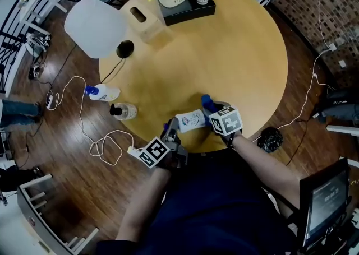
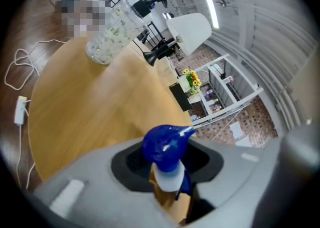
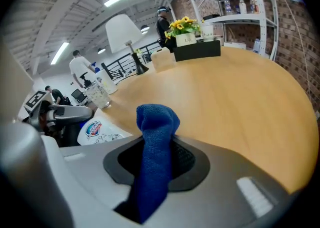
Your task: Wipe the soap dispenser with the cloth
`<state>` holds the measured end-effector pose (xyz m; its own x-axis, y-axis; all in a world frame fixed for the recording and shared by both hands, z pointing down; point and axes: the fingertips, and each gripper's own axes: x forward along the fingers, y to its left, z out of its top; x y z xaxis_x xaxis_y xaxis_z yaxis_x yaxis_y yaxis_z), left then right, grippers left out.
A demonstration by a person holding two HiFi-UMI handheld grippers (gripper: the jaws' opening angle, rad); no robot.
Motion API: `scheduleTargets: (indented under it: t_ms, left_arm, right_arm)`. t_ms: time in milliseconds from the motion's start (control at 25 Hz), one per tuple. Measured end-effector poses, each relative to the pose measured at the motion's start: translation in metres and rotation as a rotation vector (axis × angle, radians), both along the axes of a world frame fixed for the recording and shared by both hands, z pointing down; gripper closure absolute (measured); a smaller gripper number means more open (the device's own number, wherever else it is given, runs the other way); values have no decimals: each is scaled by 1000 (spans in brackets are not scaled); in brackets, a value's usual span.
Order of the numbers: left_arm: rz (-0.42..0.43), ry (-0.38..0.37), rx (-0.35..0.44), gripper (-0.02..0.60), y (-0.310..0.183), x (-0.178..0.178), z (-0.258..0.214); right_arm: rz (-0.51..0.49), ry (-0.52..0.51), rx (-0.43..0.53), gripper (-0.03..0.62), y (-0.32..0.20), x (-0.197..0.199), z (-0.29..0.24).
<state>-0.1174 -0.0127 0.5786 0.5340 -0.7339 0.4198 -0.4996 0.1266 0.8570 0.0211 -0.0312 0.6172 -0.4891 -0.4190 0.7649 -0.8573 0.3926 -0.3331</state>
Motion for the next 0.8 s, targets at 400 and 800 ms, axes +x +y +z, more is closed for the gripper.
scheduleTargets:
  t_ms: [400, 800]
  left_arm:
    - [-177, 84, -70, 440, -25, -8, 14]
    - [-171, 99, -103, 440, -14, -8, 19]
  right_arm:
    - [-287, -88, 228, 491, 28, -106, -52]
    - [114, -36, 165, 494, -6, 7, -6]
